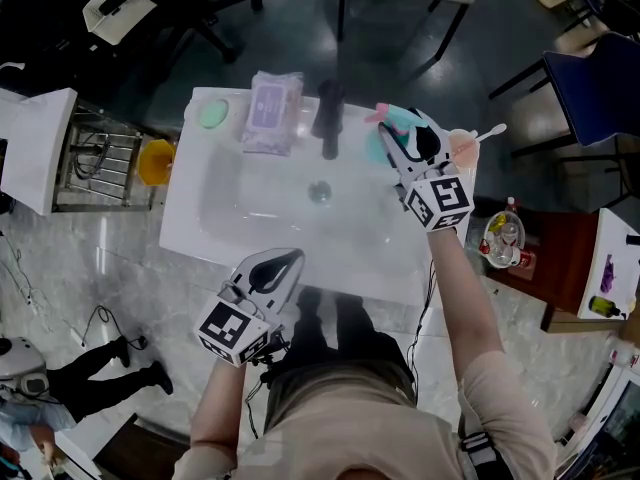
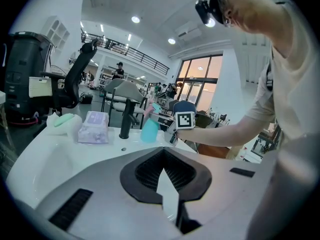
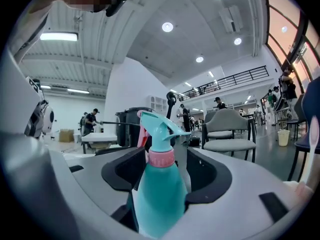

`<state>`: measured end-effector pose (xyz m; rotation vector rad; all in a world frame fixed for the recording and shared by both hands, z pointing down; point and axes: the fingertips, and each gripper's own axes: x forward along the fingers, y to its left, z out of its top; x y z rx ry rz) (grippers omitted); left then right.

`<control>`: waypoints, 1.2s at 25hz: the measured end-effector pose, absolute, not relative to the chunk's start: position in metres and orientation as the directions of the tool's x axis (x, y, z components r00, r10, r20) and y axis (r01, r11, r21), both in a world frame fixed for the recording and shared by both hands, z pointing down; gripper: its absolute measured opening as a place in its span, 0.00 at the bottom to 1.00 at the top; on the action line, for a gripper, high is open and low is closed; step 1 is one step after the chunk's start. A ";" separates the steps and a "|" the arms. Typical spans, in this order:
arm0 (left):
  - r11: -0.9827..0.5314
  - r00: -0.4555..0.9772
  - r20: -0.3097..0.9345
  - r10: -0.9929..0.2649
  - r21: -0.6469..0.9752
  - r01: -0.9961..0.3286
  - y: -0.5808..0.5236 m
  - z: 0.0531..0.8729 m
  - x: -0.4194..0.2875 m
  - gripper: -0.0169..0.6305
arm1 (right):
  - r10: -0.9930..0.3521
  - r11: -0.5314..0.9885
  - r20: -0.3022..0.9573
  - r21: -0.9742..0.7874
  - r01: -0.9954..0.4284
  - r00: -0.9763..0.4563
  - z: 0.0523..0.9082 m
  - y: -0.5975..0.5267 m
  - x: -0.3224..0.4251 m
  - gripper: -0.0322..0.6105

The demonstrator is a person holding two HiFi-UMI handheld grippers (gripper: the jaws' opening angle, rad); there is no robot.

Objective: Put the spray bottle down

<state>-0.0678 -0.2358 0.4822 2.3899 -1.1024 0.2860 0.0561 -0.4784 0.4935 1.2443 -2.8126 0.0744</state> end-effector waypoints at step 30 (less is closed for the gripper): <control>-0.567 0.651 0.358 -0.669 0.320 -0.759 -0.234 0.475 -0.072 0.04 | -0.726 0.674 0.180 -0.003 -0.738 -0.664 0.500 -0.448 0.072 0.41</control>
